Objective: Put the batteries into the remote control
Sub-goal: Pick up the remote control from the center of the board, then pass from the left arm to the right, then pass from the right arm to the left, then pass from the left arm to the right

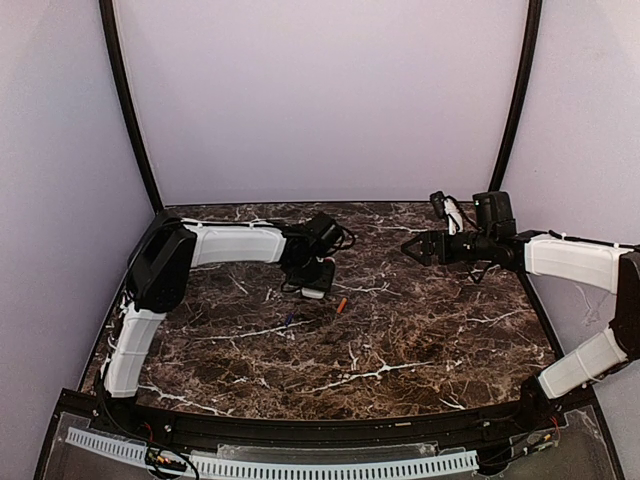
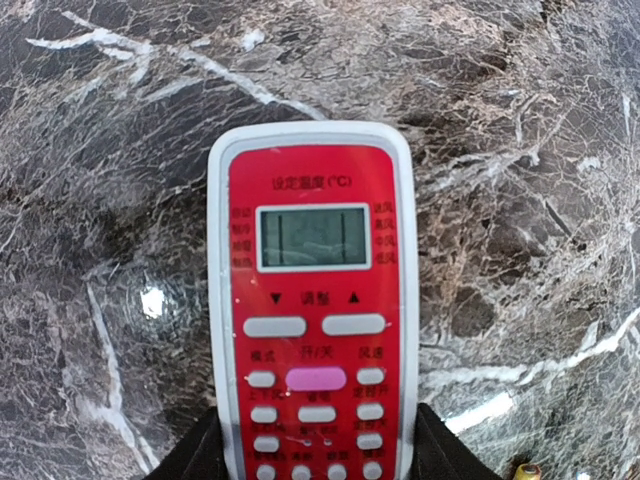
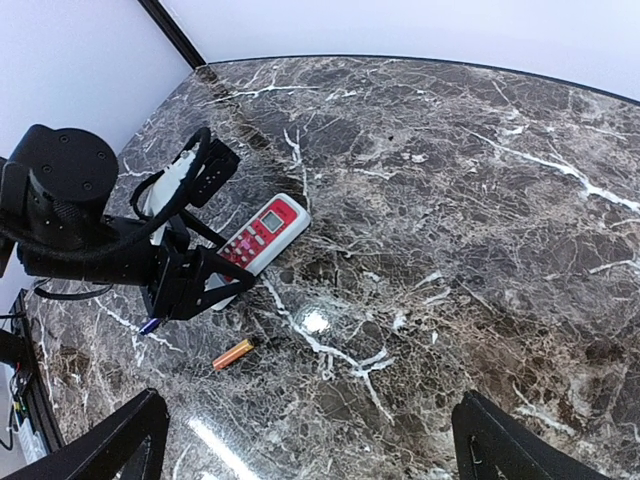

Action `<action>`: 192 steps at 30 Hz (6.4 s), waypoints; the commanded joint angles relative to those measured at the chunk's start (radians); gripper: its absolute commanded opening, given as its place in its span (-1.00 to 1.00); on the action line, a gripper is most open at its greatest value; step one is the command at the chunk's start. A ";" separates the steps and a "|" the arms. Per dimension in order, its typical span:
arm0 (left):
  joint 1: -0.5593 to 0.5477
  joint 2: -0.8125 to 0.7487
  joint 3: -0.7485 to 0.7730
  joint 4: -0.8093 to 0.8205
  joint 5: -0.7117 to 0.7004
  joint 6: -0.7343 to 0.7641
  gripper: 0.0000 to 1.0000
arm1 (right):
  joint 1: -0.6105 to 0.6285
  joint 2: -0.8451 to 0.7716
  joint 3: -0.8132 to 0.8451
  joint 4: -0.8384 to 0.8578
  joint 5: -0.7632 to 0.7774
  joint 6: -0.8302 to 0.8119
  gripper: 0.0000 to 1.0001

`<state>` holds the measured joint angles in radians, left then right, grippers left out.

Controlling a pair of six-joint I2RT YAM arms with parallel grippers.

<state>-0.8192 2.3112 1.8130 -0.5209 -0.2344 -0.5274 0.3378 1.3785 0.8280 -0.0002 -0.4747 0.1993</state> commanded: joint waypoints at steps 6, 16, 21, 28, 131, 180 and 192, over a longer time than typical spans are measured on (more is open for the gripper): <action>0.020 -0.164 -0.048 -0.014 0.109 0.184 -0.45 | -0.005 -0.092 -0.010 0.051 -0.079 -0.043 0.97; 0.031 -0.430 -0.177 -0.013 0.463 0.335 -0.43 | 0.026 -0.271 -0.103 0.113 -0.163 -0.128 0.97; 0.036 -0.538 -0.292 -0.009 0.713 0.342 -0.44 | 0.105 -0.351 -0.116 0.065 -0.109 -0.193 0.97; 0.037 -0.670 -0.406 -0.066 0.937 0.350 -0.52 | 0.238 -0.435 -0.119 -0.017 -0.059 -0.353 0.93; -0.242 -0.815 -0.516 -0.086 0.903 0.746 -0.11 | 0.637 -0.104 0.196 -0.541 -0.263 -0.294 -1.00; -0.081 -0.851 -0.811 0.982 0.991 0.008 -0.99 | 0.406 -0.181 -0.010 0.331 -0.270 0.322 0.59; -0.080 -0.821 -0.819 0.998 0.968 0.010 -0.99 | 0.405 -0.133 -0.032 0.441 -0.320 0.431 -0.17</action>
<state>-0.9012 1.4960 1.0050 0.4324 0.7387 -0.5102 0.7467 1.2407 0.8146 0.3611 -0.7700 0.5884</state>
